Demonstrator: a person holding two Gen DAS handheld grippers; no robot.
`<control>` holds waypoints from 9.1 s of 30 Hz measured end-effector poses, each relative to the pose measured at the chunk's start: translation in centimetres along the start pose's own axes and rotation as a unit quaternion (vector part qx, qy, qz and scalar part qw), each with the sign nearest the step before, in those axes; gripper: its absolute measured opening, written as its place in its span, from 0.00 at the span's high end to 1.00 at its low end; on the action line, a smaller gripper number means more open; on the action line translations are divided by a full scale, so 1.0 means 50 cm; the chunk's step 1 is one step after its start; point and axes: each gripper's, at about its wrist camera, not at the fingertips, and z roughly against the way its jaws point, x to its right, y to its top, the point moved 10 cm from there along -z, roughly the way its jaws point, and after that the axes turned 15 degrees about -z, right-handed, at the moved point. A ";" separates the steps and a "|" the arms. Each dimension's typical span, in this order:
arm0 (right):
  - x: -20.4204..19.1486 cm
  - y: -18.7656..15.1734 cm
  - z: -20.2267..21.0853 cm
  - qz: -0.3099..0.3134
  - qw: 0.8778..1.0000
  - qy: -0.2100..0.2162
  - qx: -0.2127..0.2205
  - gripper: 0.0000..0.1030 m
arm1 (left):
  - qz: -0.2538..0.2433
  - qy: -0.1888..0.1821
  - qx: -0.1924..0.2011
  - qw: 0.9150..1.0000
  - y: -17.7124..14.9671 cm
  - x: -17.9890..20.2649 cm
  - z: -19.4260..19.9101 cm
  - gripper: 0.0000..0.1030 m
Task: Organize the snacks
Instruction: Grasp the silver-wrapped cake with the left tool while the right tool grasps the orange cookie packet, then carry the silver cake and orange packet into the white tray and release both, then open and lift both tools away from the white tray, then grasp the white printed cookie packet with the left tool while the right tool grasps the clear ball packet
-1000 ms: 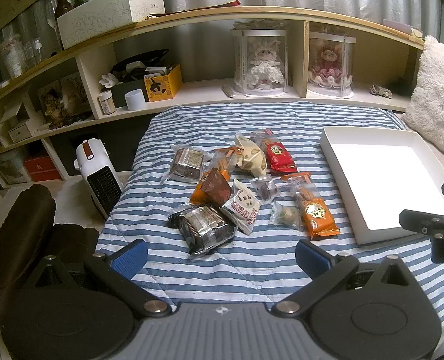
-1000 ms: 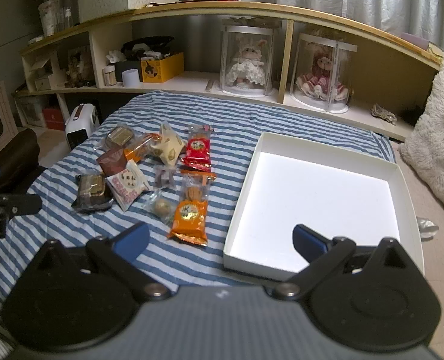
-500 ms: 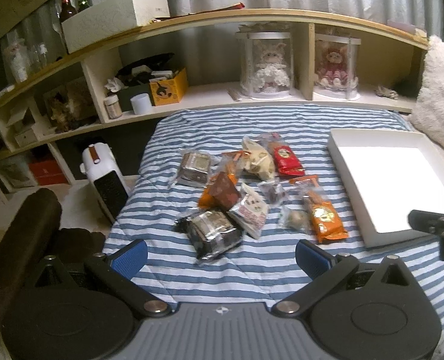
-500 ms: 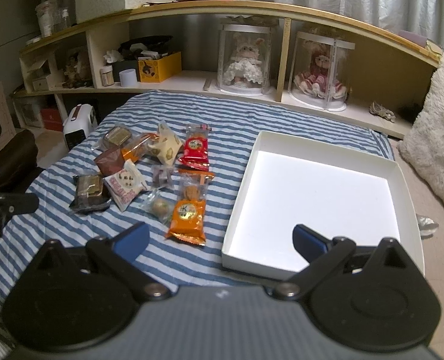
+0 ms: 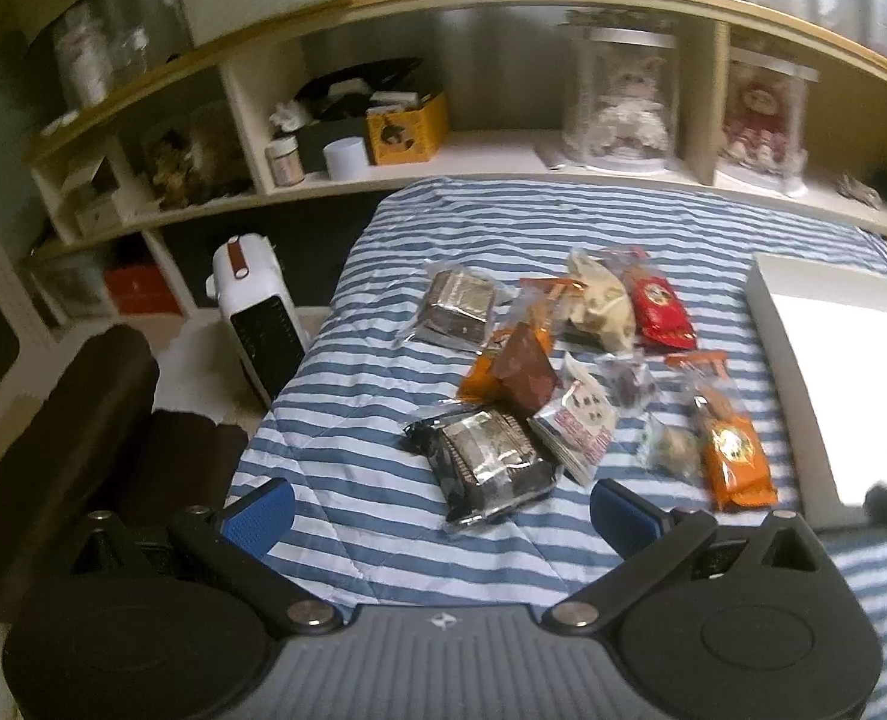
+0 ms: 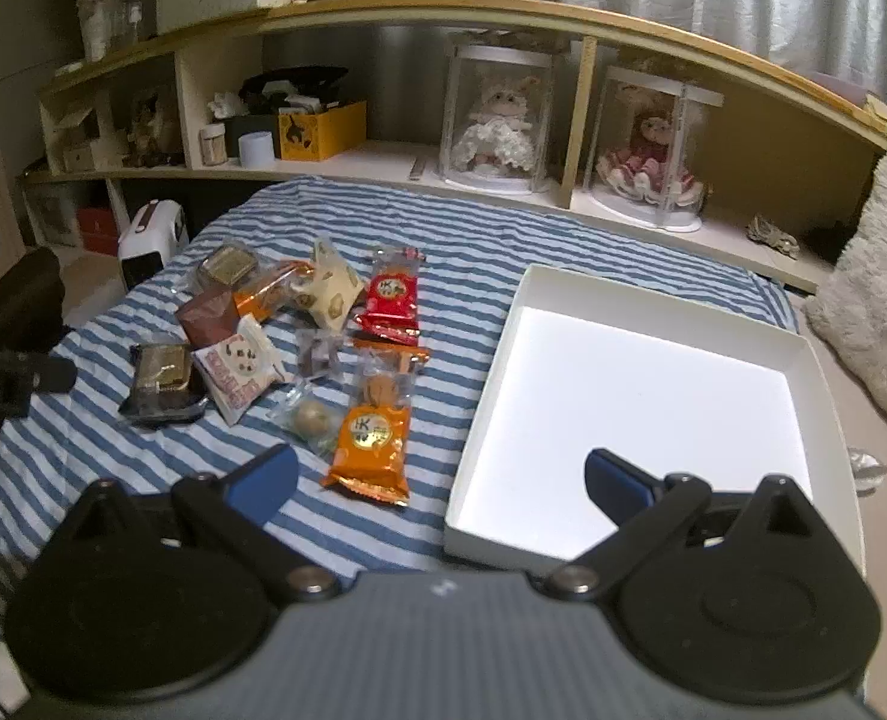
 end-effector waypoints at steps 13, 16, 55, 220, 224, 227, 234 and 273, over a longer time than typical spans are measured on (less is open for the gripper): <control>-0.060 -0.019 -0.118 0.022 0.998 0.035 -0.051 0.01 | 0.088 -0.006 -0.067 0.994 0.002 -0.011 -0.124 0.00; -0.064 -0.013 -0.146 0.011 0.998 0.037 -0.055 0.01 | 0.104 -0.005 -0.092 0.990 -0.009 -0.014 -0.159 0.00; -0.091 -0.101 -0.222 0.006 0.987 0.047 -0.157 0.52 | 0.116 -0.051 -0.134 0.983 -0.036 0.017 -0.293 0.00; 0.429 0.096 -0.052 -0.154 0.978 -0.143 0.002 0.01 | -0.057 -0.201 -0.013 0.978 0.195 0.432 -0.069 0.00; 0.401 0.098 -0.050 -0.144 0.980 -0.135 0.000 0.01 | -0.051 -0.196 -0.008 0.979 0.196 0.396 -0.063 0.00; 0.379 0.098 -0.048 -0.137 0.982 -0.129 0.000 0.01 | -0.053 -0.189 -0.004 0.980 0.194 0.368 -0.057 0.00; 0.331 0.093 -0.050 -0.119 0.986 -0.115 -0.003 0.01 | -0.051 -0.174 0.000 0.983 0.184 0.295 -0.051 0.00; -0.072 0.026 -0.234 0.039 0.992 0.115 0.028 0.00 | -0.054 -0.182 0.067 0.980 0.146 0.084 -0.144 0.00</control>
